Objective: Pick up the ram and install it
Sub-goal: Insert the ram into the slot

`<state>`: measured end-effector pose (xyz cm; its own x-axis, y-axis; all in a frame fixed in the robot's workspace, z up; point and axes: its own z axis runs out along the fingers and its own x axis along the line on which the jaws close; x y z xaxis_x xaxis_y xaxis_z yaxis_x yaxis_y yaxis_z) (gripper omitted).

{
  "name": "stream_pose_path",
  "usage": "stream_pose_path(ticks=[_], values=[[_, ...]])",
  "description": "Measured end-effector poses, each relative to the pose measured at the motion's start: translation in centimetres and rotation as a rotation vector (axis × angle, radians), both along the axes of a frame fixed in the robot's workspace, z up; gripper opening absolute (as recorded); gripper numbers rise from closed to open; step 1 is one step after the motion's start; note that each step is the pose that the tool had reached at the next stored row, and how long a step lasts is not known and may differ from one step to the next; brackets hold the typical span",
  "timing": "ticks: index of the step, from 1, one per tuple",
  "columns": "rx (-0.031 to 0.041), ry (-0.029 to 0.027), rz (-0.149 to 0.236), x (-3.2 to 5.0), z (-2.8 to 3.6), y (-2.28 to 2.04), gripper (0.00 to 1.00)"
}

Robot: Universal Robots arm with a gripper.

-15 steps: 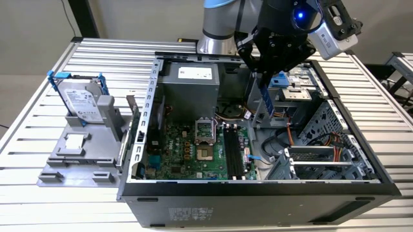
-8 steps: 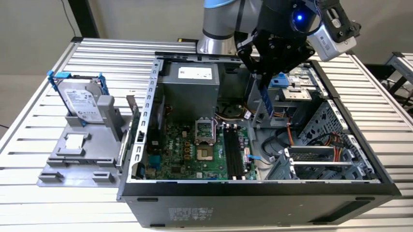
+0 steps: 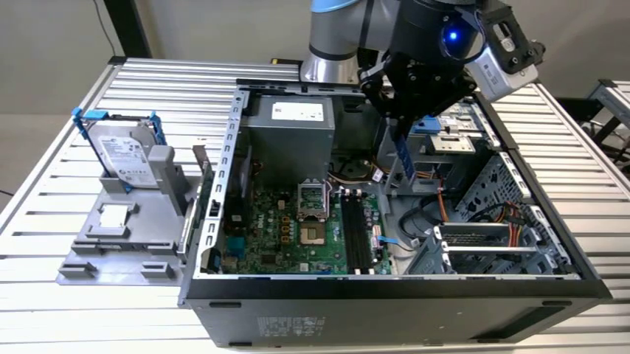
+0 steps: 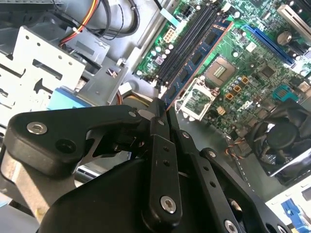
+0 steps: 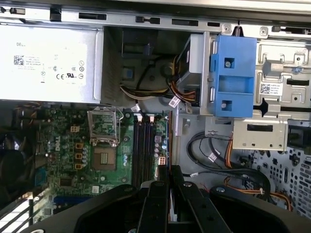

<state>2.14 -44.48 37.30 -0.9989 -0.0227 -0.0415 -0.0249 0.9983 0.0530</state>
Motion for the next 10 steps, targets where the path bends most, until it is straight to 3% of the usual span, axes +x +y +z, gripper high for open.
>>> stream_pose_path(ticks=[10], values=[[0.0,0.0026,0.0,0.0,-0.84,0.0,0.0]])
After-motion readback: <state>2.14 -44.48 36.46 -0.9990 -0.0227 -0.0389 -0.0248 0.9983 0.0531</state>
